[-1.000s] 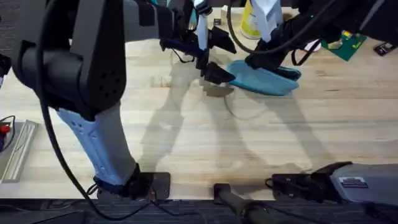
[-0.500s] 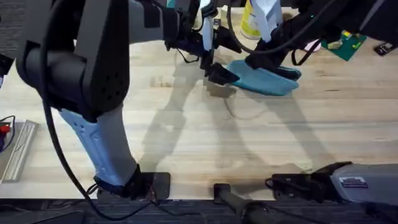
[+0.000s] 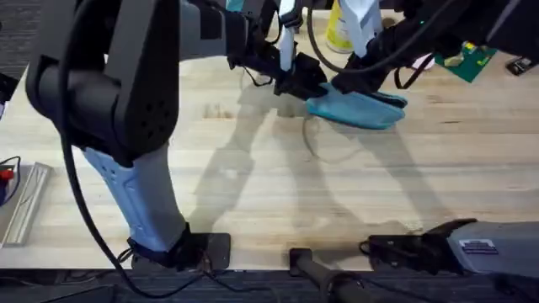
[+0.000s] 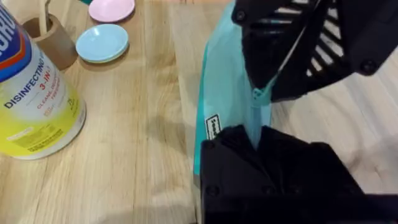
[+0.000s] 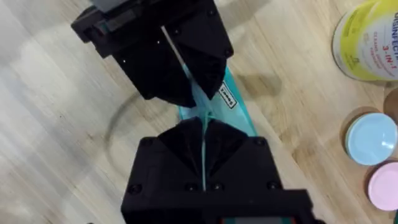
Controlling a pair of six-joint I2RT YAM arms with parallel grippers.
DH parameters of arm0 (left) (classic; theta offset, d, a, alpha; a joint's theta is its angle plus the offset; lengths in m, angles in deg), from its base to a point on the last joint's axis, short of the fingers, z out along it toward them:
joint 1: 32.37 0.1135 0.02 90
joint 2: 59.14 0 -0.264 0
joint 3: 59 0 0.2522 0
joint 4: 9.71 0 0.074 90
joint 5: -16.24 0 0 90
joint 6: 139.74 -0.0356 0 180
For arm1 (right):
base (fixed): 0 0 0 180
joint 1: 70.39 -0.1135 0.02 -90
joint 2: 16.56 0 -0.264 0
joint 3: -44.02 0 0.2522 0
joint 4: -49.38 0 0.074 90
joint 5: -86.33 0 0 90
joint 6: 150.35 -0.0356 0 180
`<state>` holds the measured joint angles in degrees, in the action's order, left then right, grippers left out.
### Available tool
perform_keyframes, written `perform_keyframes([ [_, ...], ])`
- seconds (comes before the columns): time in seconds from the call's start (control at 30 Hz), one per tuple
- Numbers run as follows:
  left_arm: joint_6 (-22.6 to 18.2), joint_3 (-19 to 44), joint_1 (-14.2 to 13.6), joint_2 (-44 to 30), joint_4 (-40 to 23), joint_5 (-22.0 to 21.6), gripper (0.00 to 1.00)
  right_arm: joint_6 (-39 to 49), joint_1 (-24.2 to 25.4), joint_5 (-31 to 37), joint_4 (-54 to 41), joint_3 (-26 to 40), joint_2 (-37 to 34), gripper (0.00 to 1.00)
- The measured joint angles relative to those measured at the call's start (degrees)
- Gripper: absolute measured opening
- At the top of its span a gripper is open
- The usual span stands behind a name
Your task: Unzip the bag, pick up the pens from the table one at a time and place them inside, then zip the bag closed.
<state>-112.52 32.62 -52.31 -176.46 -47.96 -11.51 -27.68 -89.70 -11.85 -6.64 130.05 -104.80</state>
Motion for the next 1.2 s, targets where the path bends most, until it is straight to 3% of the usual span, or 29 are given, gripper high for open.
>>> perform_keyframes([
  [0.5,0.00,0.00,-0.02,0.00,-0.13,-0.08,0.043,0.21,0.61,-0.02,-2.33,0.06,0.11,0.032],
  [1.2,0.00,0.00,-0.17,0.00,0.71,0.02,0.042,5.03,12.33,-0.63,-16.14,0.76,1.94,0.032],
])
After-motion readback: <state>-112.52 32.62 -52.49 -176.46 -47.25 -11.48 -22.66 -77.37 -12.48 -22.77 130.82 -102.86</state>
